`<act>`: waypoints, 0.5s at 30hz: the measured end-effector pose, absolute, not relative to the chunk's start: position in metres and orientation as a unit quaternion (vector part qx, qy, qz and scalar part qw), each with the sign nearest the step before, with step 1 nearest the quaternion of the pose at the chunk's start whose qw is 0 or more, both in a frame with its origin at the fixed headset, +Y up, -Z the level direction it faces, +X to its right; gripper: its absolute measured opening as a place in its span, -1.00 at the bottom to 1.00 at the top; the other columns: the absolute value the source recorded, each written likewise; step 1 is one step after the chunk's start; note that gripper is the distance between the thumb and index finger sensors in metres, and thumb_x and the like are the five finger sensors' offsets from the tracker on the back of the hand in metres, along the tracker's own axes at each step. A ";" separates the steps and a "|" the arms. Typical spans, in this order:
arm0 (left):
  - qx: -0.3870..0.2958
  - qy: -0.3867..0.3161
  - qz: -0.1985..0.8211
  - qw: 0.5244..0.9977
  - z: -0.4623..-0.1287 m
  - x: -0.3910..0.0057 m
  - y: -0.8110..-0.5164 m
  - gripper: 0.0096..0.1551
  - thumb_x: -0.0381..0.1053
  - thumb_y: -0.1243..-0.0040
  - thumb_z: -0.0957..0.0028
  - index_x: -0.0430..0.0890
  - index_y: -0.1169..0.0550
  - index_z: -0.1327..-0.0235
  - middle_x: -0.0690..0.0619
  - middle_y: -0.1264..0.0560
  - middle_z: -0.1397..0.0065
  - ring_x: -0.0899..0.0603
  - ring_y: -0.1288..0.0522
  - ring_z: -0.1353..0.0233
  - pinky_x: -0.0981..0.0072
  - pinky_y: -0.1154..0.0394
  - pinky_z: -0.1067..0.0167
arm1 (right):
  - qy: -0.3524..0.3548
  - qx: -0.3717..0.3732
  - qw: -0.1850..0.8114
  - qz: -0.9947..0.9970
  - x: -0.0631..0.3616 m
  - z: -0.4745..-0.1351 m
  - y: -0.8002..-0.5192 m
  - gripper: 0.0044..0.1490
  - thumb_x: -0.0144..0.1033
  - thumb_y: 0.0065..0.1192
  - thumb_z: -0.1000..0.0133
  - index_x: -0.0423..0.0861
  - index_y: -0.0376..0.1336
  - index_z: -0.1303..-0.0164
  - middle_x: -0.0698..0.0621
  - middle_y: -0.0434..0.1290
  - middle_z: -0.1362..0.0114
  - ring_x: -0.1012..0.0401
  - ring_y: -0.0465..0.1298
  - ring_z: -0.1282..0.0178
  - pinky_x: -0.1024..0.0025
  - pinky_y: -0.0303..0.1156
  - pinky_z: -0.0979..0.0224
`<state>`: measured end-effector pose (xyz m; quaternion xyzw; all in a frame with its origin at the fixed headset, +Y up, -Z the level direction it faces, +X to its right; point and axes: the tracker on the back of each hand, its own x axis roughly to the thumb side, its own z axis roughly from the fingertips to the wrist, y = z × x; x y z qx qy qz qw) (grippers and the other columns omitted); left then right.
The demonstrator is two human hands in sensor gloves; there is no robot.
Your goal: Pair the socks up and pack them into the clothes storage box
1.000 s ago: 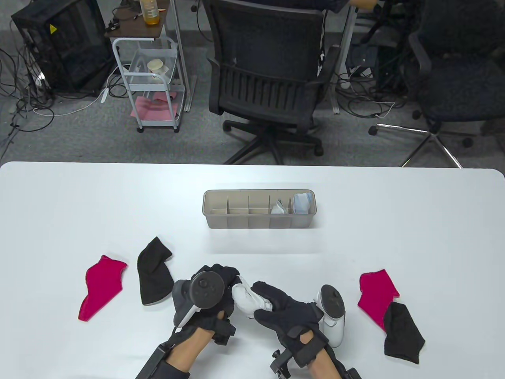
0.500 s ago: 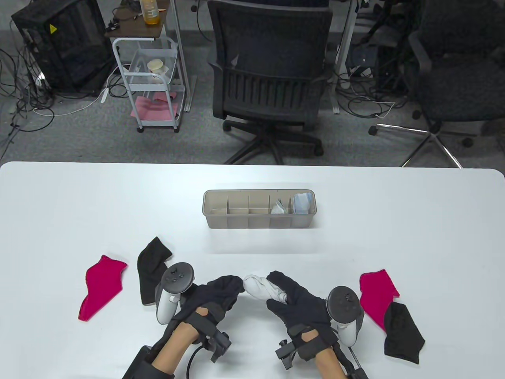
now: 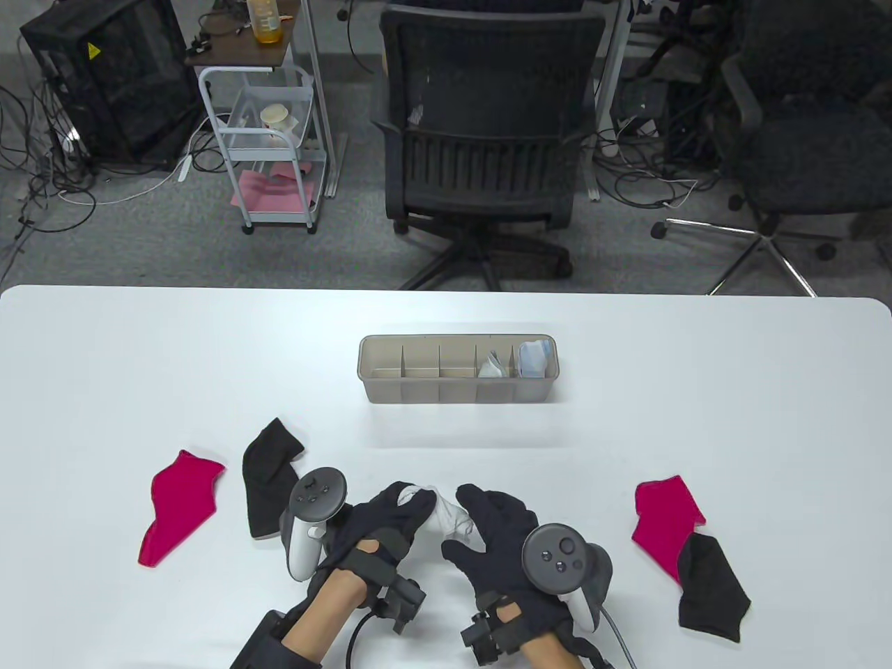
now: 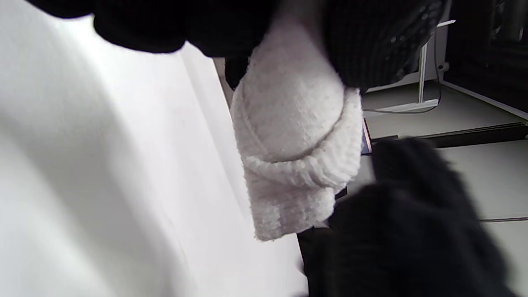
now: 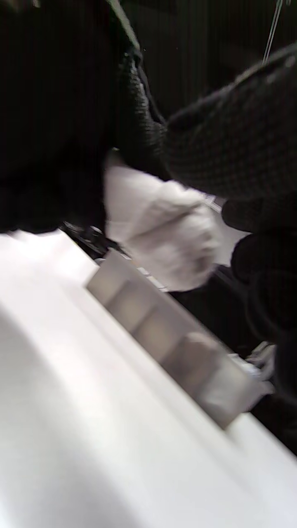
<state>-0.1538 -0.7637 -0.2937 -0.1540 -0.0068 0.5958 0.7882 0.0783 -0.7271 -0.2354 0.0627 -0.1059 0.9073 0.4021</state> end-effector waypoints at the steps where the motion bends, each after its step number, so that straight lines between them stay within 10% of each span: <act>1: -0.146 -0.003 0.589 0.795 -0.293 -0.154 -0.763 -0.27 0.24 -0.15 -0.02 -0.31 -0.51 -0.18 -0.13 -0.50 0.15 -0.31 -0.44 0.07 -0.34 -0.31 0.03 | -0.129 0.062 0.368 0.919 0.076 -0.233 -0.724 -0.18 -0.01 0.57 0.17 0.18 0.27 -0.33 -0.04 0.30 -0.39 0.08 0.34 -0.20 0.24 0.30 -0.19; 9: -0.097 -0.018 0.545 0.832 -0.278 -0.137 -0.750 -0.24 0.23 -0.20 0.00 -0.38 -0.51 -0.12 -0.13 -0.51 0.21 -0.30 -0.45 0.12 -0.35 -0.32 0.08 | -0.217 0.040 0.229 0.948 0.061 -0.228 -0.723 -0.35 0.17 0.60 0.25 0.19 0.45 -0.04 0.02 0.44 -0.24 0.11 0.43 -0.09 0.23 0.36 -0.12; 15: -0.051 -0.051 0.519 0.852 -0.269 -0.130 -0.736 -0.29 0.16 -0.29 0.03 -0.40 -0.54 -0.08 -0.16 -0.53 0.26 -0.31 -0.46 0.15 -0.36 -0.33 0.09 | -0.217 0.009 0.216 0.952 0.061 -0.229 -0.723 -0.57 -0.10 0.52 0.10 0.11 0.54 0.02 0.04 0.54 -0.13 0.12 0.50 -0.01 0.25 0.40 -0.06</act>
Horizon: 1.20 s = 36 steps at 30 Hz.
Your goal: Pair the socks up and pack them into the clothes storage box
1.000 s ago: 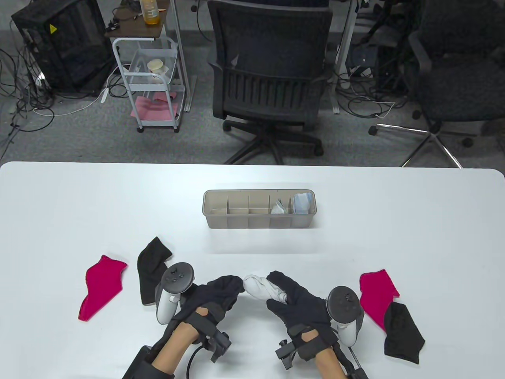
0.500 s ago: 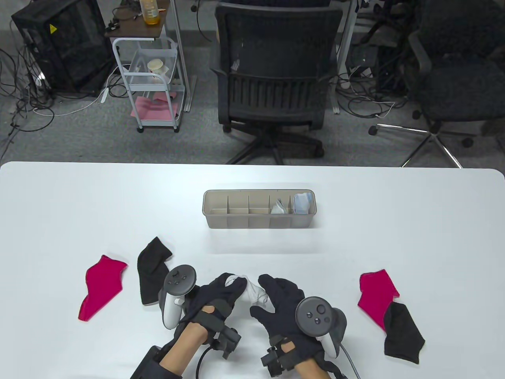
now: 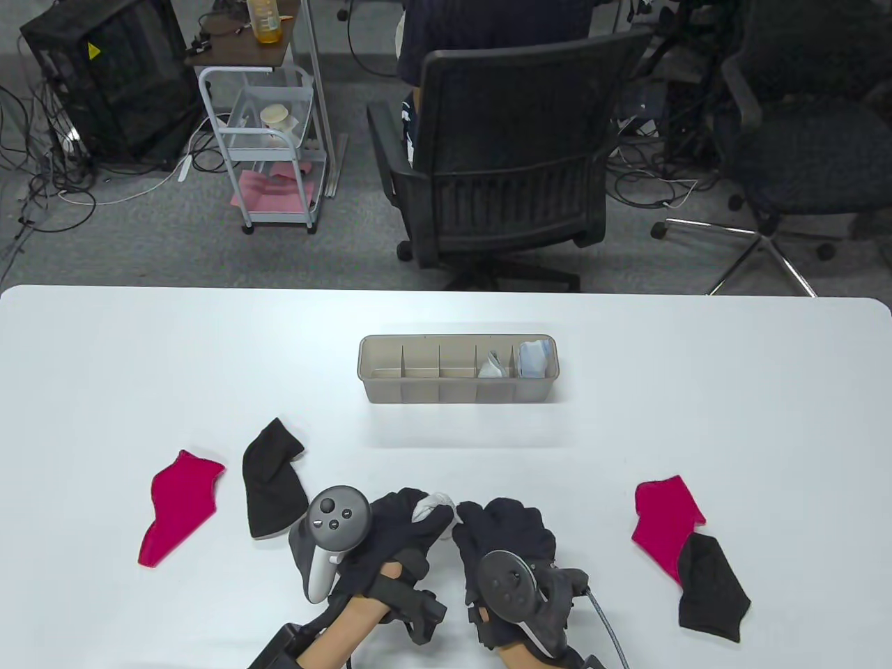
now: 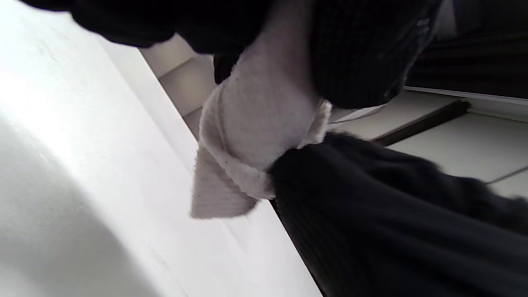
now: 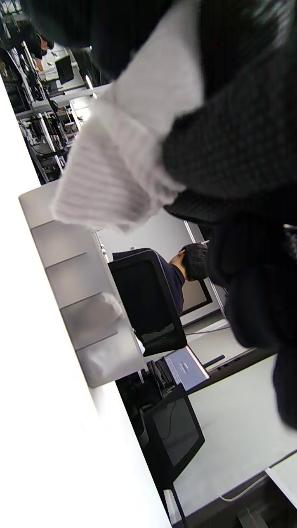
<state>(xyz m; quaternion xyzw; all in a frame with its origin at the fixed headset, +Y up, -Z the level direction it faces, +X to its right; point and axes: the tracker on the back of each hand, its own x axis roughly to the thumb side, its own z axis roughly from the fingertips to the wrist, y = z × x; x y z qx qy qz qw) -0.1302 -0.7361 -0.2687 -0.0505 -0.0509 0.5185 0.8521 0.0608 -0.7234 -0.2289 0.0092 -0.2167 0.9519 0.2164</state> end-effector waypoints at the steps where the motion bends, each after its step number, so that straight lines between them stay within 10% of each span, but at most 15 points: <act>1: -0.042 -0.056 0.519 0.852 -0.267 -0.129 -0.735 -0.35 0.07 -0.36 0.05 -0.39 -0.56 -0.08 -0.16 -0.53 0.26 -0.32 -0.47 0.16 -0.36 -0.33 0.09 | -0.208 0.002 0.218 0.954 0.063 -0.231 -0.725 -0.58 -0.11 0.51 0.09 0.10 0.54 0.03 0.04 0.54 -0.13 0.12 0.50 -0.01 0.25 0.40 -0.06; 6: -0.075 -0.088 0.592 0.798 -0.267 -0.129 -0.732 -0.37 0.13 -0.31 0.04 -0.32 -0.63 -0.07 -0.14 -0.59 0.25 -0.31 -0.53 0.12 -0.35 -0.39 0.06 | -0.107 -0.040 0.299 0.947 0.081 -0.246 -0.740 -0.59 -0.18 0.46 0.10 0.10 0.54 0.05 0.04 0.53 -0.13 0.12 0.49 -0.03 0.24 0.40 -0.09; 12: -0.228 -0.116 0.768 0.587 -0.270 -0.122 -0.753 -0.39 0.14 -0.35 0.05 -0.24 -0.66 -0.10 -0.07 -0.66 0.16 -0.28 -0.59 0.02 -0.27 -0.46 -0.02 | -0.002 -0.013 0.451 0.892 0.092 -0.259 -0.754 -0.58 -0.11 0.35 0.09 0.19 0.50 0.03 0.10 0.51 -0.15 0.17 0.47 -0.06 0.27 0.39 -0.11; 18: -0.153 -0.072 0.727 0.665 -0.279 -0.139 -0.750 -0.32 0.16 -0.33 0.07 -0.25 -0.61 -0.18 -0.07 -0.62 0.12 -0.27 -0.56 0.04 -0.26 -0.44 0.02 | -0.016 -0.020 0.474 0.880 0.103 -0.261 -0.760 -0.57 -0.03 0.32 0.03 0.28 0.44 -0.05 0.13 0.54 -0.23 0.19 0.54 -0.11 0.27 0.47 -0.15; 26: -0.219 -0.017 0.803 0.553 -0.286 -0.148 -0.780 -0.27 0.26 -0.21 0.01 -0.18 -0.54 -0.28 -0.09 -0.59 0.05 -0.27 -0.54 0.04 -0.26 -0.41 0.02 | 0.026 0.066 0.615 0.786 0.099 -0.258 -0.754 -0.11 0.31 0.08 0.11 0.26 0.08 -0.47 -0.02 0.39 -0.59 0.10 0.61 -0.23 0.31 0.54 -0.15; 36: -0.314 -0.045 0.751 0.578 -0.278 -0.131 -0.791 -0.18 0.36 -0.10 0.02 -0.18 -0.54 -0.29 -0.12 -0.59 0.04 -0.29 -0.52 0.05 -0.29 -0.39 0.02 | -0.048 0.088 0.563 0.820 0.101 -0.254 -0.740 -0.18 -0.01 0.30 0.07 0.04 0.11 -0.39 -0.05 0.47 -0.25 0.34 0.58 0.18 0.46 0.49 0.12</act>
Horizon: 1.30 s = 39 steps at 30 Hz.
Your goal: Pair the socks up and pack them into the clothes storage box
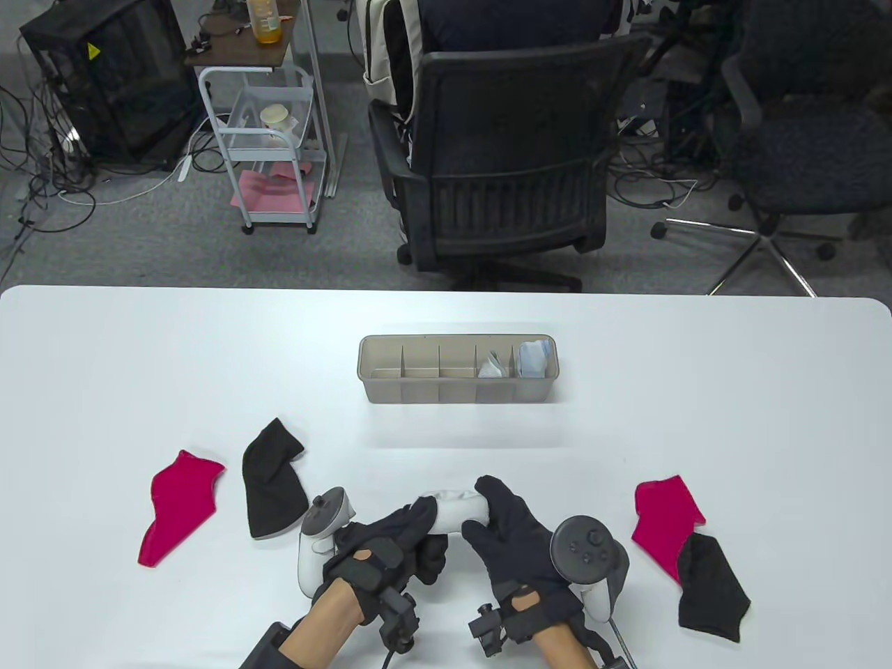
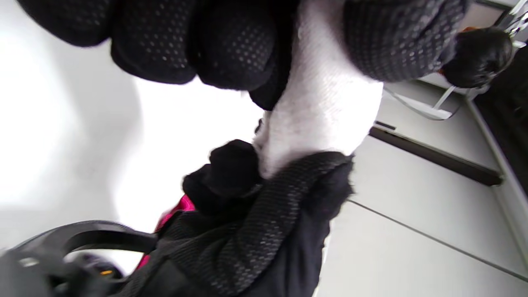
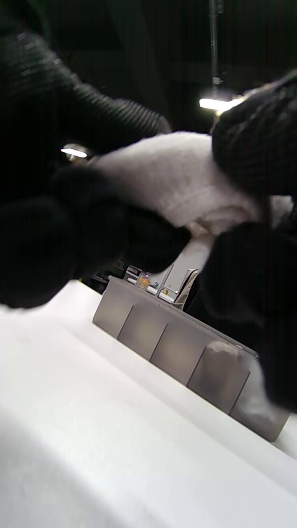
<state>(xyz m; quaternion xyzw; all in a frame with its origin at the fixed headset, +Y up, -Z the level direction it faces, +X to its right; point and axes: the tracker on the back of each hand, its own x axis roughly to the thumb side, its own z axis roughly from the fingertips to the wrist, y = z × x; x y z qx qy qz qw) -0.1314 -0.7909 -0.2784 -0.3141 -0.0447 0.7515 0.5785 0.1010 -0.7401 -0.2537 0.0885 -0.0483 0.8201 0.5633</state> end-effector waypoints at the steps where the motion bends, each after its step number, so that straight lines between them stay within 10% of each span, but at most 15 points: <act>1: -0.313 -0.048 0.743 0.590 -0.279 -0.132 -0.791 -0.16 0.37 -0.08 0.02 -0.19 -0.53 -0.31 -0.13 -0.59 0.03 -0.30 -0.52 0.04 -0.29 -0.38 0.02 | -0.051 0.091 0.556 0.824 0.102 -0.254 -0.739 -0.20 -0.01 0.31 0.08 0.05 0.14 -0.37 -0.04 0.49 -0.22 0.34 0.58 0.21 0.46 0.49 0.15; 11: -0.280 -0.119 0.696 0.650 -0.290 -0.138 -0.777 0.05 0.36 -0.12 0.05 -0.27 -0.30 -0.56 -0.39 -0.38 -0.43 -0.53 -0.35 -0.30 -0.48 -0.22 -0.17 | -0.144 0.097 0.454 0.874 0.112 -0.253 -0.702 -0.25 -0.01 0.36 0.11 0.08 0.25 -0.31 0.00 0.59 -0.12 0.37 0.62 0.31 0.47 0.54 0.22; 16: -0.201 -0.136 0.608 0.756 -0.295 -0.151 -0.764 0.02 0.28 -0.13 -0.01 -0.08 -0.06 -0.65 -0.30 0.00 -0.74 -0.53 0.00 -0.63 -0.59 0.07 -0.35 | -0.182 0.071 0.423 0.885 0.119 -0.267 -0.663 -0.26 -0.02 0.37 0.12 0.08 0.27 -0.31 -0.01 0.60 -0.12 0.36 0.64 0.30 0.46 0.55 0.22; 19: -0.165 -0.143 0.529 0.820 -0.295 -0.158 -0.756 0.04 0.27 -0.12 -0.03 0.05 0.08 -0.64 -0.12 0.29 -0.77 -0.42 0.31 -0.71 -0.59 0.34 -0.37 | -0.228 0.055 0.356 0.905 0.115 -0.274 -0.628 -0.27 -0.03 0.37 0.13 0.10 0.28 -0.30 0.00 0.62 -0.13 0.36 0.67 0.29 0.47 0.59 0.20; 28: -0.172 -0.146 0.468 0.854 -0.300 -0.164 -0.759 0.00 0.25 -0.10 -0.06 0.08 0.09 -0.64 -0.06 0.35 -0.76 -0.34 0.43 -0.72 -0.58 0.43 -0.36 | -0.285 0.029 0.218 0.933 0.082 -0.324 -0.538 -0.30 -0.04 0.39 0.13 0.16 0.33 -0.27 0.04 0.66 -0.16 0.36 0.72 0.25 0.48 0.64 0.15; 39: -0.179 -0.137 0.467 0.855 -0.298 -0.166 -0.758 0.00 0.26 -0.09 -0.06 0.04 0.07 -0.65 -0.12 0.31 -0.77 -0.38 0.39 -0.72 -0.59 0.39 -0.36 | -0.226 -0.041 0.150 0.962 0.051 -0.418 -0.560 -0.31 -0.05 0.43 0.14 0.19 0.34 -0.26 0.05 0.66 -0.18 0.36 0.73 0.22 0.47 0.64 0.11</act>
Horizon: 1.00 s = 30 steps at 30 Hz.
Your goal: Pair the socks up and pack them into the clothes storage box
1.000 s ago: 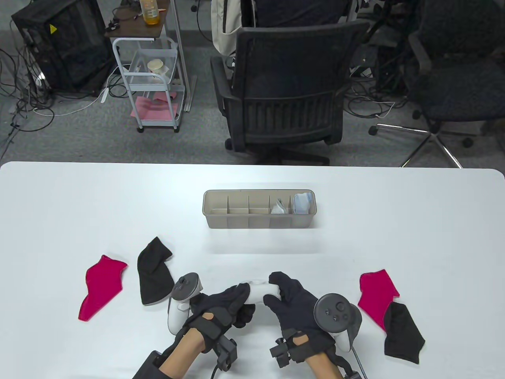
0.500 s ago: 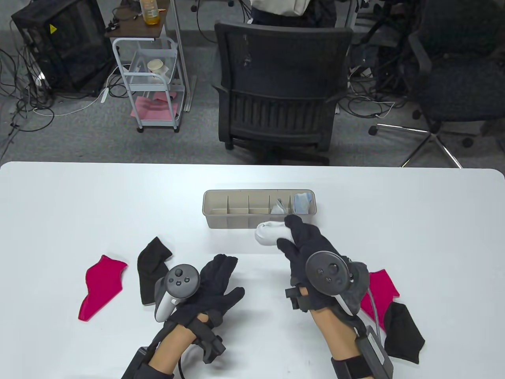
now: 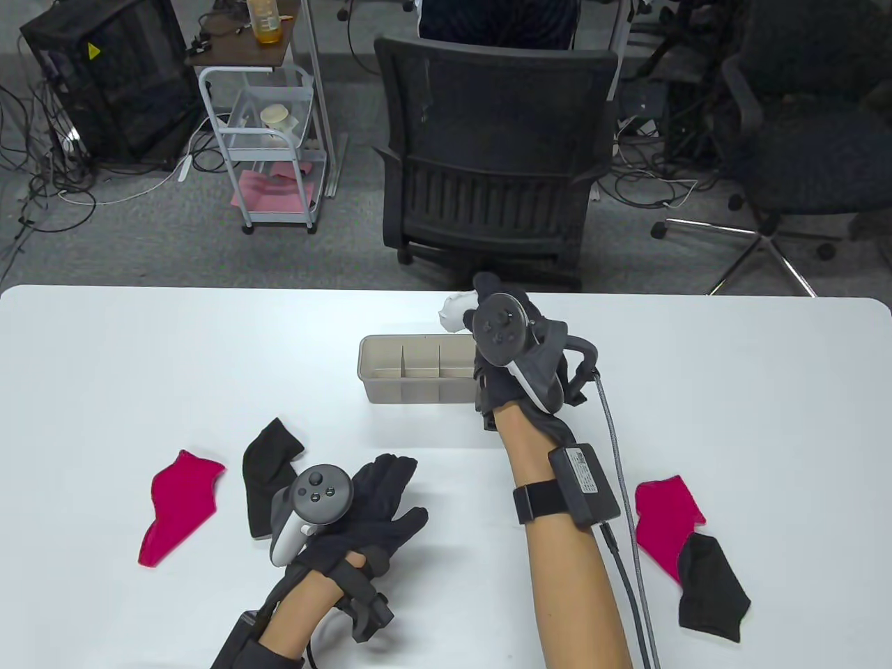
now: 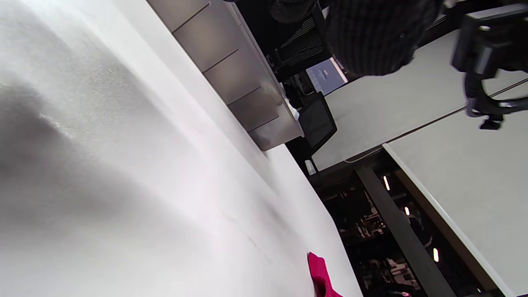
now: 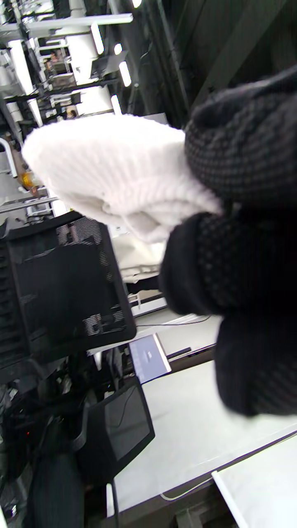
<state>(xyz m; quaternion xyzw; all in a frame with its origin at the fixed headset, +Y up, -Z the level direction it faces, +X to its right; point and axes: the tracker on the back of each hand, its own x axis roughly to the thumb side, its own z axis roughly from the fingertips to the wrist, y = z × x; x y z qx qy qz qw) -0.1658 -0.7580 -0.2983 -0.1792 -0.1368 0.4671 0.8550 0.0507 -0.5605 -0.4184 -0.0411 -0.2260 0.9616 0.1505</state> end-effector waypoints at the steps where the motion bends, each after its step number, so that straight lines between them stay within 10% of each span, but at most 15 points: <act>1: -0.182 -0.136 0.468 0.854 -0.299 -0.166 -0.759 0.01 0.27 -0.09 -0.05 0.03 0.07 -0.65 -0.12 0.31 -0.77 -0.39 0.39 -0.71 -0.59 0.39 -0.36 | -0.218 -0.046 0.143 0.964 0.047 -0.426 -0.571 -0.31 -0.06 0.43 0.14 0.20 0.34 -0.26 0.05 0.66 -0.19 0.35 0.73 0.21 0.47 0.65 0.10; 20: -0.176 -0.129 0.471 0.855 -0.299 -0.168 -0.758 0.00 0.27 -0.09 -0.05 0.01 0.03 -0.66 -0.16 0.28 -0.77 -0.41 0.38 -0.70 -0.58 0.37 -0.36 | -0.147 -0.053 0.037 0.987 0.015 -0.474 -0.689 -0.33 -0.07 0.46 0.15 0.33 0.36 -0.23 0.13 0.61 -0.26 0.35 0.70 0.10 0.45 0.62 -0.02; 30: -0.172 -0.128 0.477 0.852 -0.298 -0.169 -0.757 0.00 0.27 -0.09 -0.06 0.00 0.03 -0.66 -0.16 0.28 -0.77 -0.41 0.37 -0.70 -0.58 0.36 -0.36 | -0.128 -0.016 0.008 0.992 0.018 -0.458 -0.675 -0.30 0.01 0.42 0.14 0.29 0.33 -0.28 0.07 0.55 -0.44 0.29 0.68 0.00 0.38 0.59 -0.06</act>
